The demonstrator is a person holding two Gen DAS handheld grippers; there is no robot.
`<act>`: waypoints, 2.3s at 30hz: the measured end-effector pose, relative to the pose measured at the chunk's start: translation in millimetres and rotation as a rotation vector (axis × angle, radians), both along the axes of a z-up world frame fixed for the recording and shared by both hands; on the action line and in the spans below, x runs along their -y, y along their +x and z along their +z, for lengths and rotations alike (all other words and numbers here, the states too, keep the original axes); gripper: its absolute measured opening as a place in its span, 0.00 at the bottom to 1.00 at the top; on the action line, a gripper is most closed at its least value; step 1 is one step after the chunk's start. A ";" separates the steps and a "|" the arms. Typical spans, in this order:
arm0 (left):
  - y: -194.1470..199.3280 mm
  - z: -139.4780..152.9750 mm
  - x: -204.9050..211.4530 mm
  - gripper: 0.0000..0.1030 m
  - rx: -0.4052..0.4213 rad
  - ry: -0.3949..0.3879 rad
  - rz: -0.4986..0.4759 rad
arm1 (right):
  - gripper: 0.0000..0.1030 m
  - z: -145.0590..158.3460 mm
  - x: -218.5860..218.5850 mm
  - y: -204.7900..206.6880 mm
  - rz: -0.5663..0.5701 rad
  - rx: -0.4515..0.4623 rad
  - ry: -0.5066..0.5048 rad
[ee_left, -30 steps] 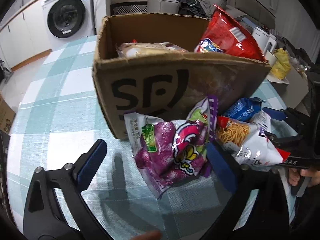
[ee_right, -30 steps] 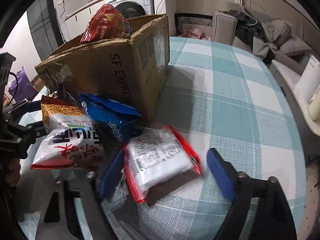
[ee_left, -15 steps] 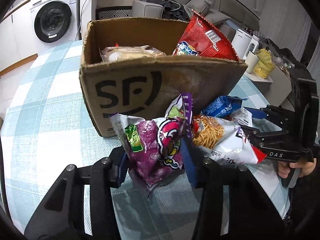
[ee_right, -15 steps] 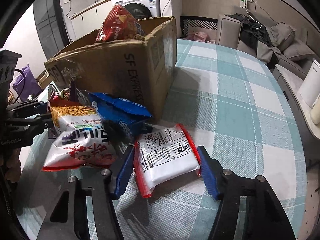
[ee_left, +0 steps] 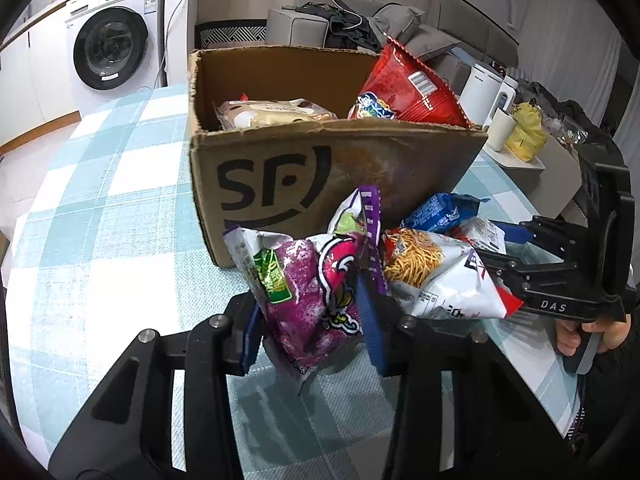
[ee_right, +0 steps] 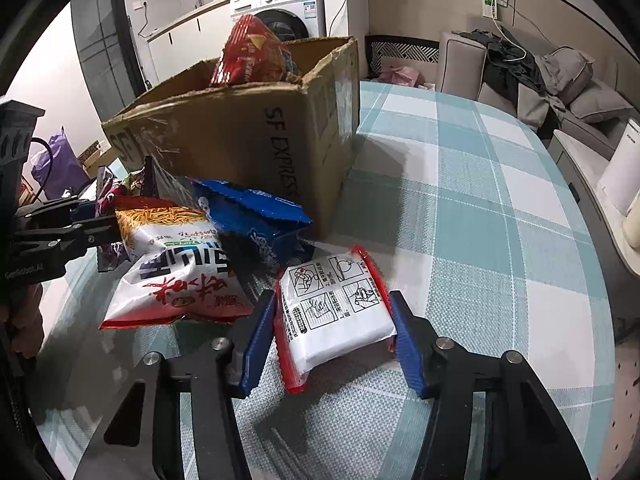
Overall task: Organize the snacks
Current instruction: 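Lift both held bags toward the cardboard box, then carry the purple bag and white-red noodle pack over the box opening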
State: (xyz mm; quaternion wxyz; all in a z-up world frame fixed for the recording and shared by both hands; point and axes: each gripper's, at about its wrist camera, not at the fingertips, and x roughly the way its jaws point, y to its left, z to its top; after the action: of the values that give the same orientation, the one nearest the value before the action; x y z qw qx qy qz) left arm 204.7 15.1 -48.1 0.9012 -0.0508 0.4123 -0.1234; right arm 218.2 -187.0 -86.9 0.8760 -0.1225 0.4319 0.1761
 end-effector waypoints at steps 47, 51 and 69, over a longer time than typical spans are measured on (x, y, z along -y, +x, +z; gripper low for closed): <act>-54.2 106.9 -22.0 0.37 0.195 0.015 0.051 | 0.54 95.6 -33.0 -43.1 0.073 0.193 0.048; -52.7 115.1 -24.2 0.37 0.205 0.019 0.051 | 0.54 104.6 -37.7 -42.8 0.082 0.206 0.049; -29.6 138.0 -27.7 0.37 0.233 0.018 0.059 | 0.54 129.9 -53.2 -14.4 0.091 0.237 0.091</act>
State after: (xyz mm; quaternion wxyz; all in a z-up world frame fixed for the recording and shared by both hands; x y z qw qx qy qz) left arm 175.1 42.8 89.8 0.9466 -0.0402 0.3043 -0.0985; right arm 203.8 -133.7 43.0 0.9167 -0.1218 0.3110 0.2194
